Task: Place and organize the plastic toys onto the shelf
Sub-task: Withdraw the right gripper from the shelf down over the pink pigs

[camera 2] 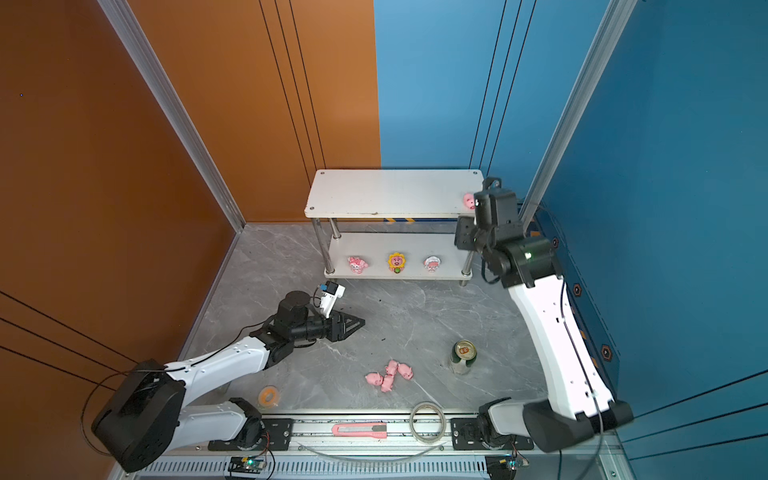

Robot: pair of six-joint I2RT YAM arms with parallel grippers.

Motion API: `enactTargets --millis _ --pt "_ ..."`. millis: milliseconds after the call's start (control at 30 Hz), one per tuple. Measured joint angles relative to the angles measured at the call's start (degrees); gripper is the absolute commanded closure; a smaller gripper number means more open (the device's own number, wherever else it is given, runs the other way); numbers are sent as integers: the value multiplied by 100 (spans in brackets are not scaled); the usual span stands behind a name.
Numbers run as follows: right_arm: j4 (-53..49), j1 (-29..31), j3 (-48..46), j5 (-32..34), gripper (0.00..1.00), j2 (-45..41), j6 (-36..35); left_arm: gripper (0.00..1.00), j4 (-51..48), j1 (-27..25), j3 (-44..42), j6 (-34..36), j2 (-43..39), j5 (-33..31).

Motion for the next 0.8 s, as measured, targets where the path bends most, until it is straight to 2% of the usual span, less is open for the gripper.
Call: enactTargets --millis 100,167,233,300,333,367,400,467,600,800 --pt "251 981 -1499 179 86 -955 238 54 -210 9 -2 81 -186 -162" --pt "341 1434 -2260 160 92 -1276 417 55 -323 9 -4 120 -249 -258" --pt "389 1945 -2883 33 92 -1331 573 55 -407 9 -4 142 -249 -348" --pt "404 2573 -3342 -90 85 -1139 664 56 -463 9 -9 142 -223 -422" --pt "411 2809 -3488 -138 73 -1023 691 56 -463 9 -11 140 -201 -444" --pt "428 3106 -3652 -223 54 -876 748 56 -461 9 -11 140 -168 -459" --pt "457 3311 -3786 -310 43 -752 758 56 -461 9 -11 138 -131 -470" --pt "553 3602 -4070 -503 35 -514 802 56 -452 9 -28 131 -79 -503" --pt "973 3718 -4848 -994 31 -48 1003 56 -435 9 -116 81 -52 -546" --pt "1766 3373 -5731 -1672 31 166 1287 55 -409 9 -133 70 -39 -551"
